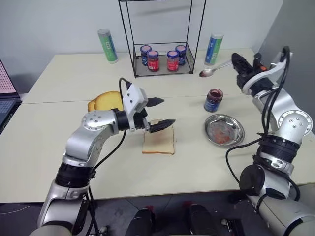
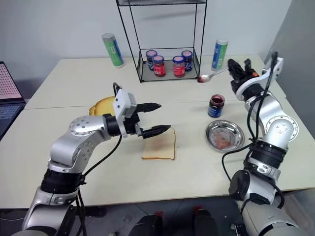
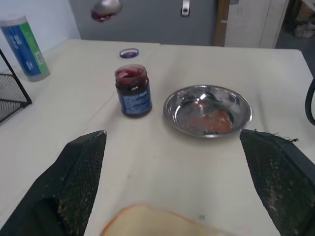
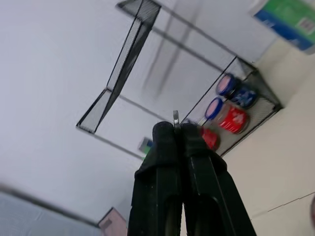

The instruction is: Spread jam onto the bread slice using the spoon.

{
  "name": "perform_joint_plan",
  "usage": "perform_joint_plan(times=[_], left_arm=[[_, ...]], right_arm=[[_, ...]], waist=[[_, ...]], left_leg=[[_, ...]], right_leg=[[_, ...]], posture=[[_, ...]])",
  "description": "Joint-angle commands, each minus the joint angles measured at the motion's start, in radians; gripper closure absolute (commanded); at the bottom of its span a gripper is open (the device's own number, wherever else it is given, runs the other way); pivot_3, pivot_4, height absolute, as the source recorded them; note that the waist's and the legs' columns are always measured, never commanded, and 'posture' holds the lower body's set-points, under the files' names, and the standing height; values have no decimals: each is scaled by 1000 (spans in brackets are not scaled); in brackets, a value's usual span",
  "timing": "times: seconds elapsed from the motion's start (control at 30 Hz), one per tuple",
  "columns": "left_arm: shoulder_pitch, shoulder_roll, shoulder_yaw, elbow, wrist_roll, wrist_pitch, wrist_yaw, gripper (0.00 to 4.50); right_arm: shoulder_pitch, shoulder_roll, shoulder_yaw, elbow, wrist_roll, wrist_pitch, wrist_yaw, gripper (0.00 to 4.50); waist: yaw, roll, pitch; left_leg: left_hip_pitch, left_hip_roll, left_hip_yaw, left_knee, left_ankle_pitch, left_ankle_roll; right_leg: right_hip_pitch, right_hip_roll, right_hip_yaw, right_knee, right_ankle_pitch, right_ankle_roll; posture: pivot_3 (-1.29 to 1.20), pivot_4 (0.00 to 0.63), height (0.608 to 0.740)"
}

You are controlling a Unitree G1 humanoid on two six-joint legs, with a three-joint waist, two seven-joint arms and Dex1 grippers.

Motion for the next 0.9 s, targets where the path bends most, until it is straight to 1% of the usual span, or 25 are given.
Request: perform_joint_plan(times=[0.03,0.23,0.37,0.43,0.5,0.57,0.7,0.9], left_arm=[[93,63,103,-124,-57,35,1,0],[338,127,240,-293,-130,111,42,0],[522,136,315,-392,-150,106,54,0],[572,134,332,-416,-152,98,63,0],[626,121,347,-438,-149,88,80,0],[659,114,340,-453,-128,69,97,0],[679,72,315,-482,-122,62,164,0],[704,51,292,-493,-103,44,200,0]], right_arm=[[29,29,99,-143,34,26,-7,4490],[120,59,245,-232,-7,29,31,4490],[180,14,371,-275,-98,14,149,4490],[200,-2,416,-286,-141,-3,199,4490],[231,-26,495,-300,-212,-32,277,4490],[254,-34,547,-302,-260,-59,338,4490],[278,-31,635,-279,-356,-121,436,4490],[307,-16,712,-229,-478,-208,537,4490]], waist=[[0,0,0],[2,0,0],[7,1,0],[11,1,0],[12,0,0],[11,0,0],[11,0,0],[12,0,0]], left_leg=[[-1,0,0,0,0,0],[0,1,-2,0,0,0],[0,0,-2,0,0,0],[0,0,-2,1,0,0],[0,0,-1,1,0,0],[0,1,0,1,0,0],[0,1,1,1,0,0],[0,1,1,1,0,0]], right_leg=[[-1,0,0,0,0,0],[0,0,1,-1,0,0],[0,0,1,-1,0,0],[0,0,1,-1,0,0],[1,0,-1,-1,0,0],[1,0,-1,-1,0,0],[1,0,-1,-1,0,0],[1,0,-1,-1,0,0]], posture=[[0,150,740],[0,150,740],[0,150,740],[0,150,740],[0,150,740],[0,150,740],[0,150,740],[0,150,740]])
